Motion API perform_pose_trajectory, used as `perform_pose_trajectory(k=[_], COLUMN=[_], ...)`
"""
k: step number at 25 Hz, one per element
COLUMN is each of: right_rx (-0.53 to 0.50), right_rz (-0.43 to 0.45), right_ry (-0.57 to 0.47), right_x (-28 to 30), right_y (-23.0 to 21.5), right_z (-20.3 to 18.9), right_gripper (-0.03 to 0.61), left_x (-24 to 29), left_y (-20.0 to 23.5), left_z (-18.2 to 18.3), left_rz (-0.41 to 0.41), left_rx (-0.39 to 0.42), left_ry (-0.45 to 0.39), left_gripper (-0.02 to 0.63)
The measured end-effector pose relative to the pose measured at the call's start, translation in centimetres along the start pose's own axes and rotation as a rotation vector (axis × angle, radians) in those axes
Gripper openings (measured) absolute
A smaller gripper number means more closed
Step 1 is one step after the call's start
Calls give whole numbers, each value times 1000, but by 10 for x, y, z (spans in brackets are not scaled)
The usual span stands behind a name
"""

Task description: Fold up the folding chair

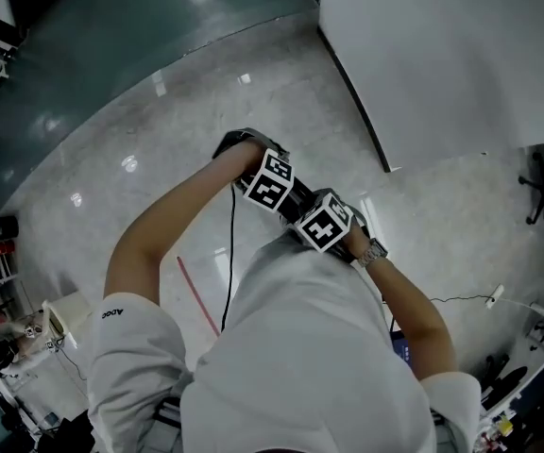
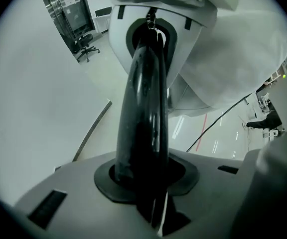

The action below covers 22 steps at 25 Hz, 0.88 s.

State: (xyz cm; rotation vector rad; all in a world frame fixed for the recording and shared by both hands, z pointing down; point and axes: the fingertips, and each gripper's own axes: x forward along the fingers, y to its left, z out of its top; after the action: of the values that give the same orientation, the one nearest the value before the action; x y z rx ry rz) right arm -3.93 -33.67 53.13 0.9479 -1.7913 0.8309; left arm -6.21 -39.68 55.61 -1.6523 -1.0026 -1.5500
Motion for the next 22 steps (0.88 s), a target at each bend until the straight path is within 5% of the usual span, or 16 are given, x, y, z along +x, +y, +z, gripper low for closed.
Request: perform_pose_trajectory(k=[2, 10, 22], right_rx=[-69, 3, 119], right_rz=[-42, 28, 31], right_ry=[7, -19, -137], right_x=[2, -15, -66], right_y=[-3, -32, -61], right_z=[-3, -43, -155], right_gripper=[67, 57, 57], left_x=[0, 3, -1], left_y=[2, 26, 58], left_z=[0, 42, 163], left_rz=[-12, -61, -90], left_rx=[3, 4, 96], left_ry=[4, 39, 161], left_gripper=[102, 75, 75])
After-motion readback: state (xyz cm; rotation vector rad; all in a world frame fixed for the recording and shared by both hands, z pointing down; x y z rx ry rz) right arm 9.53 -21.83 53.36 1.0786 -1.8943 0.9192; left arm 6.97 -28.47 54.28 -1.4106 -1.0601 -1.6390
